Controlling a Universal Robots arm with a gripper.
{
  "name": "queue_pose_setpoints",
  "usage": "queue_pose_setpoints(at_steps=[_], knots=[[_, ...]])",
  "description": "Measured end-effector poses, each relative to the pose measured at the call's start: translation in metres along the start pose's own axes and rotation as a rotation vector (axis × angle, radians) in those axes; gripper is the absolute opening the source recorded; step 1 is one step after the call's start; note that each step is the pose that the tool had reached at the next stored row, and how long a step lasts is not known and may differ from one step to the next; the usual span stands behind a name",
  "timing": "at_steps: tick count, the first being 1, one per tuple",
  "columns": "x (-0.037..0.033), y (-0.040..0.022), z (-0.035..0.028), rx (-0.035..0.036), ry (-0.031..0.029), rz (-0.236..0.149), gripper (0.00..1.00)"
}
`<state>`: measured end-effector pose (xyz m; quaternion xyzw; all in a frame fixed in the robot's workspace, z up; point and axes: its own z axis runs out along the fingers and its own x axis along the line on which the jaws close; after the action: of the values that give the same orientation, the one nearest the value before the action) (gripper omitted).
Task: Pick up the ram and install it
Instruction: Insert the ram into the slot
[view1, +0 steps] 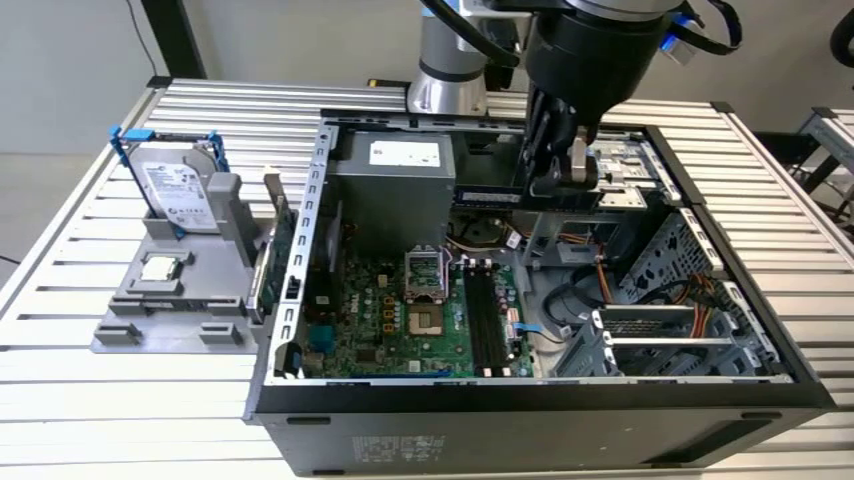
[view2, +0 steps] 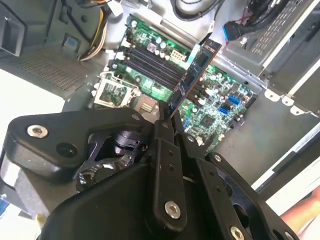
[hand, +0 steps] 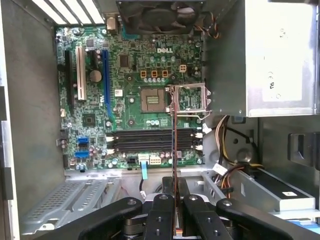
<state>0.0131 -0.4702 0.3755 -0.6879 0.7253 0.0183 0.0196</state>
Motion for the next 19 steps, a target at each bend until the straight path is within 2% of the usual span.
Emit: queue_pose_setpoints(at_steps=[15,16,19], knots=[[-0.0003,-0.0005,0.0000,-0.0001,0.0001,0.000,0.00],[-0.0003,-0.0005,0.0000,0.0002,0.0001,0.005,0.00],[-0.0003,-0.0005,0.0000,0.0029,0.0001,0.056,0.00]])
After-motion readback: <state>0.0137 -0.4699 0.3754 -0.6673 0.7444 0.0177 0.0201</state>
